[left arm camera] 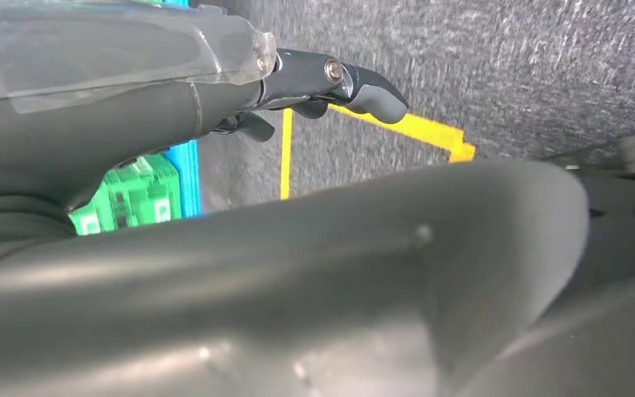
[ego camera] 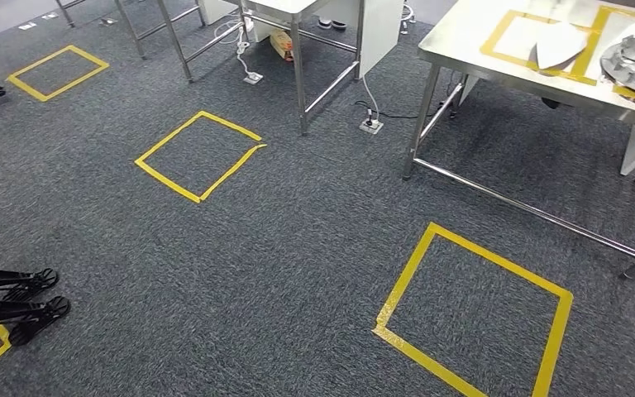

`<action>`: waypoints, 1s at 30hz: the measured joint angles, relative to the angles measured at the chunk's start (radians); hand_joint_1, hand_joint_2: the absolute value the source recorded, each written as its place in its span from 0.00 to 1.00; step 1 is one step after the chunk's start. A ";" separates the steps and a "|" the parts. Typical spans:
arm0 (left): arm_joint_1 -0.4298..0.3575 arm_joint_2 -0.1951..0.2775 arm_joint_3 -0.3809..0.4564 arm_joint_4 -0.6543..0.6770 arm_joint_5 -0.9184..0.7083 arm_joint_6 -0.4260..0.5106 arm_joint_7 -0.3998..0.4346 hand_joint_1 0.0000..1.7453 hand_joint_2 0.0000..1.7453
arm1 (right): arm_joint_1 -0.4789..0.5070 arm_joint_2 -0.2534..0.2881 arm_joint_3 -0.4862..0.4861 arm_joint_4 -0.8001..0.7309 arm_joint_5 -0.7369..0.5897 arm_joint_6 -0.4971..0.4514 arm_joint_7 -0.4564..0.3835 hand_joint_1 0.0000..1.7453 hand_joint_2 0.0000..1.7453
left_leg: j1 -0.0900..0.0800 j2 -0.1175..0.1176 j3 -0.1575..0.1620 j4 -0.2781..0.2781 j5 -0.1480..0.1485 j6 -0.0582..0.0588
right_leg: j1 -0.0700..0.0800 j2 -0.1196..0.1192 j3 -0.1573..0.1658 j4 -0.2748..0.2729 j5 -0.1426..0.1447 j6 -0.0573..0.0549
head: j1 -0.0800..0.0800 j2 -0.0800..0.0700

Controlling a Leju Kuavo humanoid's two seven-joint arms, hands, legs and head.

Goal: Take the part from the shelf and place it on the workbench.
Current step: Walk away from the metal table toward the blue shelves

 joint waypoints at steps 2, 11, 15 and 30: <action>0.000 -0.001 0.000 0.000 -0.001 0.006 -0.002 0.00 0.00 | 0.003 0.001 0.000 0.000 -0.001 0.000 0.000 0.00 0.00 | 0.003 0.009 -0.049 0.095 -0.027 -0.004 | 0.000 -0.029 -0.003 0.000 -0.001 0.000 | -0.004 0.000; -0.003 0.002 0.000 -0.001 -0.002 0.014 -0.007 0.00 0.00 | -0.003 0.009 0.000 0.000 -0.003 -0.003 0.000 0.00 0.00 | -0.008 0.068 0.107 -0.208 0.096 0.022 | 0.001 -0.109 0.021 -0.002 -0.016 0.039 | -0.012 0.000; -0.003 0.002 0.000 0.000 -0.002 0.010 -0.001 0.00 0.00 | 0.001 0.010 0.001 0.000 -0.003 -0.003 0.001 0.00 0.00 | -0.003 0.017 0.108 -0.214 0.110 0.045 | -0.001 -0.007 -0.059 0.178 -0.120 0.051 | 0.005 0.000; -0.001 0.000 0.000 0.002 -0.003 0.003 0.012 0.00 0.00 | 0.004 0.003 0.001 0.000 -0.004 -0.001 0.002 0.00 0.00 | 0.001 -0.005 0.004 -0.041 0.024 -0.004 | -0.002 0.017 -0.001 -0.002 0.000 0.001 | 0.001 0.000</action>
